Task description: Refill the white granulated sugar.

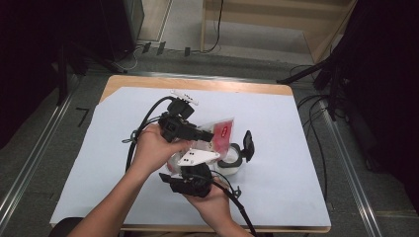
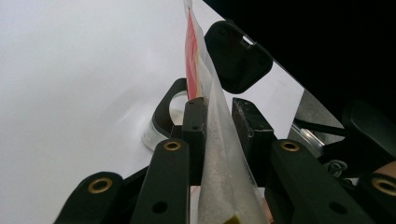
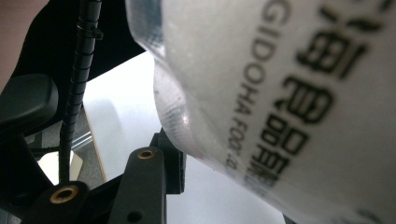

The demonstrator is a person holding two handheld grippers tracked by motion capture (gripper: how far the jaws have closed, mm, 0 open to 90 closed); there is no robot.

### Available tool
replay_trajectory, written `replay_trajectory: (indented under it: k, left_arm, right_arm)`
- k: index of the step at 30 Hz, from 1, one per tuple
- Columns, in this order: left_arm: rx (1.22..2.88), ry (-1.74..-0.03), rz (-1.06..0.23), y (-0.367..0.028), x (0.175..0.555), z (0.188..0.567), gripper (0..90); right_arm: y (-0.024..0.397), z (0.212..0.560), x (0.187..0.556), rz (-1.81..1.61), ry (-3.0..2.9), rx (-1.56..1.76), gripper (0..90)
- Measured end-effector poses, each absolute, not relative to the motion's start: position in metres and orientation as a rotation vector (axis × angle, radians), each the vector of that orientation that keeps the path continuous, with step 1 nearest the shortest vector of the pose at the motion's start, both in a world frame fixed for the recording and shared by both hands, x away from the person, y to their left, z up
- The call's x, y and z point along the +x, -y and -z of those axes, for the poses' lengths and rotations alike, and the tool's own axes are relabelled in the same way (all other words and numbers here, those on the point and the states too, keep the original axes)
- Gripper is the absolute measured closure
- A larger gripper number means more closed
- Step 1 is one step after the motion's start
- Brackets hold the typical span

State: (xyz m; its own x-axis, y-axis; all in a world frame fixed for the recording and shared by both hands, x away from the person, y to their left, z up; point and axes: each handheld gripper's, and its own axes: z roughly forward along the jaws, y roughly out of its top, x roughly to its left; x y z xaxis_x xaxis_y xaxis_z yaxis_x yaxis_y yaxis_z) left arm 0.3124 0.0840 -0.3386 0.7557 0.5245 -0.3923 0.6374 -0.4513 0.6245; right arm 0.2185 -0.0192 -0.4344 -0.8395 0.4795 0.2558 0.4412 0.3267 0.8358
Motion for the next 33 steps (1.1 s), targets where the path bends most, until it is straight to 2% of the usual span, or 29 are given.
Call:
replay_trajectory:
  k: [33]
  left_arm:
    - [2.149,-0.859,0.166,-0.0798,0.3130,0.3369,76.3]
  right_arm:
    - [0.0210,0.4330,0.2191,-1.554,-2.507,0.857,63.3]
